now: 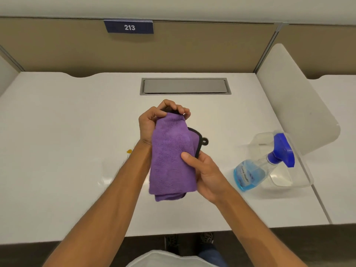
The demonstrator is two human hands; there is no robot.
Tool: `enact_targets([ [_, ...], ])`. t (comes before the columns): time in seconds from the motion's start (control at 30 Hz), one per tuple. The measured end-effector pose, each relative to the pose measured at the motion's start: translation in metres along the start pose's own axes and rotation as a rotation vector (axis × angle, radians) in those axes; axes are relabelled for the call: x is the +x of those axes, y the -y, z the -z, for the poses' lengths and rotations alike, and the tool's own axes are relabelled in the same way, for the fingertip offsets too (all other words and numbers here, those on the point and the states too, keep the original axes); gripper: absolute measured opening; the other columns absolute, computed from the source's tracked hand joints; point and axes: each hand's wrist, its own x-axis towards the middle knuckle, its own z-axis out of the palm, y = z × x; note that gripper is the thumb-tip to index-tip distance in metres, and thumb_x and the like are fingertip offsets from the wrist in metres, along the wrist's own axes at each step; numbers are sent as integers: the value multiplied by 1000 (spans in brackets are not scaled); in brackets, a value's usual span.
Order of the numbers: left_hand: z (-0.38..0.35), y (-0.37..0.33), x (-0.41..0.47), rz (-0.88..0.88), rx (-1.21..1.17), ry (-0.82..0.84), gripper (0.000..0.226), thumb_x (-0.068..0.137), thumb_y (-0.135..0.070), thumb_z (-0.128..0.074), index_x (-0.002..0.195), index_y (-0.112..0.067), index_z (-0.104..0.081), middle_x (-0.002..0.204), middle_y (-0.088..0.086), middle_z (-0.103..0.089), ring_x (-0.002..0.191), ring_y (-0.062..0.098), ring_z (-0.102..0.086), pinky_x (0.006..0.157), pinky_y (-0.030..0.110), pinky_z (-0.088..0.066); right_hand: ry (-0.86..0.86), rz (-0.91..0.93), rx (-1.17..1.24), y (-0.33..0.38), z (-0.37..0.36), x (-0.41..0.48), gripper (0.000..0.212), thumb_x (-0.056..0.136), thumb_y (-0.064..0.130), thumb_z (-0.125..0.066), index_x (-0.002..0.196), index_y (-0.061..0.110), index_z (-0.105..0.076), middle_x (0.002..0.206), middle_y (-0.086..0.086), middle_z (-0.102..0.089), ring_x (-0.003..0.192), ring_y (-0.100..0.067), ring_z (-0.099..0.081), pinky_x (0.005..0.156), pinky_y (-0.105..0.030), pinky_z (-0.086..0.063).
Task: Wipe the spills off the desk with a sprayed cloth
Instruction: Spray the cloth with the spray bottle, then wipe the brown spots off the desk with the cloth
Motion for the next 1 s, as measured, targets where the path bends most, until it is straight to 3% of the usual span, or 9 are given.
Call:
enact_targets([
  [0.17,27,-21,-5,14,365,-64,42,84,-9,-41,117,2,-66,121,23,-70,122,41,-62,107,47,-48,-89,106,-312,26,13,8,44,89,16,-78,129,24,-61,122,-6,-74,107,-26,-73,83,-34,-61],
  [0.3,57,-33,-12,101,736,-292,43,91,-26,-52,130,-13,-64,132,9,-68,126,22,-62,113,45,-44,-348,259,-1030,41,42,23,37,92,29,-73,124,34,-56,104,13,-72,84,-11,-70,70,-22,-56],
  [0.43,103,-33,-37,116,1144,-566,48,97,-38,-57,143,-28,-55,148,-8,-55,139,12,-48,119,35,-33,-681,234,-1676,26,73,53,42,97,14,-59,137,22,-46,100,-5,-70,72,-25,-57,62,-32,-41],
  [0.53,147,-32,-68,140,1461,-671,57,104,-41,-50,156,-26,-35,164,-4,-32,152,14,-26,122,33,-21,-764,141,-1986,6,93,65,62,92,0,-58,149,14,-37,108,-16,-65,84,-34,-63,63,-35,-37],
  [0.63,185,-30,-100,221,1735,-684,62,107,-42,-40,161,-20,-21,170,2,-13,158,18,-7,128,41,-8,-669,-36,-2077,-10,111,69,56,93,8,-60,144,16,-39,119,-12,-60,95,-31,-64,65,-34,-37],
  [0.7,207,-34,-118,274,1856,-665,61,108,-41,-33,162,-18,-16,171,4,-6,158,20,-1,128,44,-3,-598,15,-2071,-17,119,69,42,91,17,-64,131,16,-50,119,-12,-59,100,-31,-59,68,-34,-39],
  [0.8,236,-39,-134,401,1956,-622,61,109,-41,-28,163,-19,-12,171,5,-1,158,22,4,127,48,0,-486,121,-1975,-28,132,70,37,86,19,-70,119,7,-59,124,-19,-56,112,-38,-51,96,-47,-47],
  [0.9,261,-46,-142,488,2030,-577,61,108,-42,-25,163,-19,-9,171,5,3,158,23,5,126,49,0,-475,60,-1682,-43,135,72,44,94,8,-62,135,4,-47,154,-18,-37,143,-38,-34,122,-50,-28],
  [1.0,279,-54,-148,499,2067,-550,61,109,-42,-22,163,-20,-5,171,4,5,158,22,6,126,50,1,-612,80,-1563,-64,124,70,56,101,8,-53,153,5,-32,166,-15,-22,156,-32,-15,128,-49,-13],
])
